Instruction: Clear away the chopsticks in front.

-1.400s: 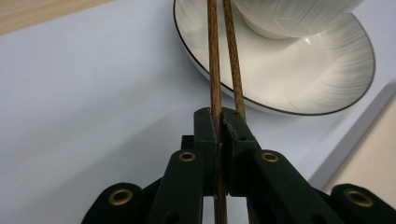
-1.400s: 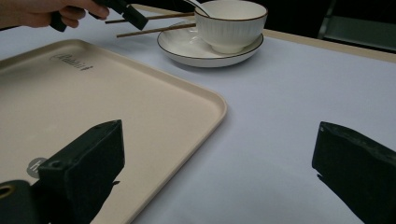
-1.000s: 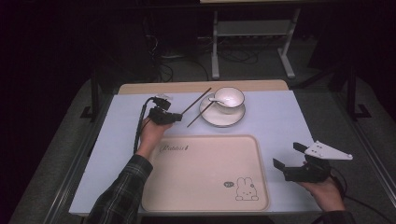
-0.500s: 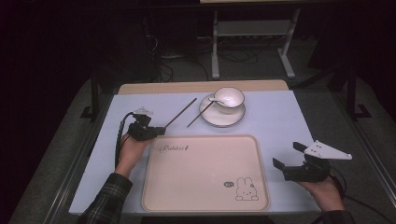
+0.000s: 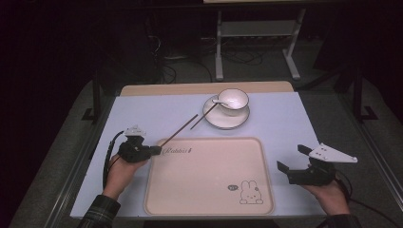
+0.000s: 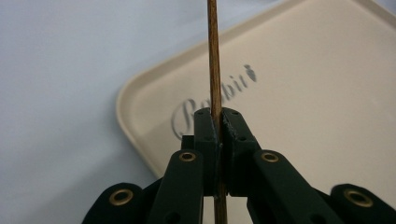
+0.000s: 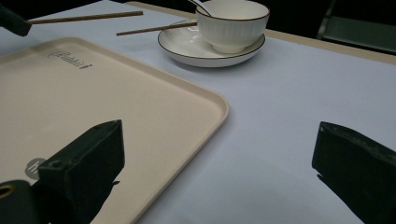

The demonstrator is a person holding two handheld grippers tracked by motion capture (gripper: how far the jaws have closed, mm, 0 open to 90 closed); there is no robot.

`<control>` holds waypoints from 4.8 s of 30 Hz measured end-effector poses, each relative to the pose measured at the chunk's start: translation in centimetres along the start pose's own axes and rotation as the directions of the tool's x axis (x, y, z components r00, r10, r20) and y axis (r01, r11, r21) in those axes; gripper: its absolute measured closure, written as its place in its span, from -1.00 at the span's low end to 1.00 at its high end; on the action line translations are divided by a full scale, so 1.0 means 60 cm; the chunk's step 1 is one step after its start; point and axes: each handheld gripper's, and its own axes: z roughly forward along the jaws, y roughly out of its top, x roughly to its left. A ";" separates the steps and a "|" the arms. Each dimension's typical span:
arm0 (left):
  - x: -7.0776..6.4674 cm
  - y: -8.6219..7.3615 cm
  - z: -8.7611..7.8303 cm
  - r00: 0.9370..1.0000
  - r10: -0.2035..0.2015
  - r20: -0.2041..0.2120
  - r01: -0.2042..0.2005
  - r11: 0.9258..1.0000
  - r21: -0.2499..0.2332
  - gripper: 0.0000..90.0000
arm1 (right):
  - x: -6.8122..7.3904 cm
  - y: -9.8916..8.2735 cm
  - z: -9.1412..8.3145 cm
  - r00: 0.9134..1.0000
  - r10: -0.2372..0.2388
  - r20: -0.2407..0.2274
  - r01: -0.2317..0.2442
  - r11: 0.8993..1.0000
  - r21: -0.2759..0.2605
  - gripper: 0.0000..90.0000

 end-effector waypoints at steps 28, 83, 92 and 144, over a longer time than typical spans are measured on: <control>-0.060 -0.048 0.033 0.996 0.062 0.068 -0.071 0.988 0.138 0.88 | 0.000 0.000 -0.001 1.000 0.001 0.001 -0.001 1.000 0.001 -0.96; -0.014 0.249 0.205 0.984 0.171 0.052 -0.172 0.985 0.027 -0.37 | 0.001 -0.004 0.003 1.000 -0.002 -0.027 0.002 1.000 0.011 -0.96; -0.019 0.290 0.271 0.981 0.191 -0.022 -0.191 0.981 0.026 0.22 | -0.002 -0.005 0.000 0.999 0.004 -0.034 -0.004 1.000 0.005 -0.96; 0.026 0.206 0.140 0.998 0.050 -0.047 -0.050 0.999 -0.008 0.88 | -0.004 -0.004 -0.008 1.000 -0.001 -0.024 0.001 1.000 -0.009 -0.96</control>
